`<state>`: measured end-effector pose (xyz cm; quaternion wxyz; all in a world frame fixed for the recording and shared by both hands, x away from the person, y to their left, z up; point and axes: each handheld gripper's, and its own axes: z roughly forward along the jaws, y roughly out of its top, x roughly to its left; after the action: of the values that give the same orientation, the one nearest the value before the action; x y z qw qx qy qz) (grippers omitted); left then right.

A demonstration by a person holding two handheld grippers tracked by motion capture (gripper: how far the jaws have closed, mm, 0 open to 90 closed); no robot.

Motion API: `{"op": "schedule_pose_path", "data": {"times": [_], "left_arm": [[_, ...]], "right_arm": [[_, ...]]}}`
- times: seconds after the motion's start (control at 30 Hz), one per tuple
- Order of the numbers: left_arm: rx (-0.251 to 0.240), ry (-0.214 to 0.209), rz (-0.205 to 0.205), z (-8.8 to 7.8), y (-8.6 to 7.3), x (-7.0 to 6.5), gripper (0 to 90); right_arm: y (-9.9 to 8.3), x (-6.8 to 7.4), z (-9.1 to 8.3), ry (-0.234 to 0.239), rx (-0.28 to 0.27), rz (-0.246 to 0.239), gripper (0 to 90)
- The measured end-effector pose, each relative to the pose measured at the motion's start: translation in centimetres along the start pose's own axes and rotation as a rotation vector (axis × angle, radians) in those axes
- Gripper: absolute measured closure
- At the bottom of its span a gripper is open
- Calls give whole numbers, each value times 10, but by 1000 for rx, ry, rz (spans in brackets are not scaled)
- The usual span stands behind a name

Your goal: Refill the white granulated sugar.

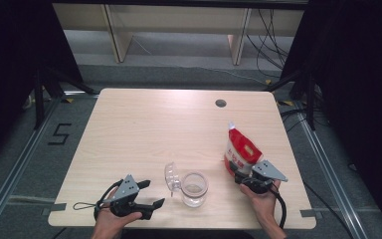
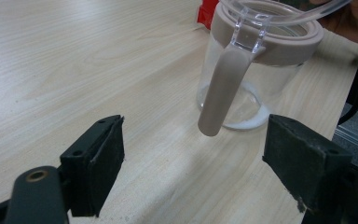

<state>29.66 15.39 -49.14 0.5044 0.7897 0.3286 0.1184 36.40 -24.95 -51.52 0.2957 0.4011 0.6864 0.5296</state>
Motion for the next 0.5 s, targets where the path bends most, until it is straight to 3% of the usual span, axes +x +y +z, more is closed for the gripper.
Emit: {"op": "schedule_pose_path", "data": {"times": [0.03,0.07,0.13,0.37,0.5], "left_arm": [[0,0,1,0,0,0,197],[1,-1,0,0,0,0,197],[-1,-1,0,0,0,0,197],[2,2,-2,0,0,-1,197],[4,1,-1,1,0,-1,197]], "right_arm": [[0,-2,1,-1,-7,-11,404],[-1,0,1,-7,-27,13,397],[0,-3,2,12,-21,-20,393],[0,-5,3,20,-36,-32,371],[1,-8,6,20,-57,-64,334]]}}
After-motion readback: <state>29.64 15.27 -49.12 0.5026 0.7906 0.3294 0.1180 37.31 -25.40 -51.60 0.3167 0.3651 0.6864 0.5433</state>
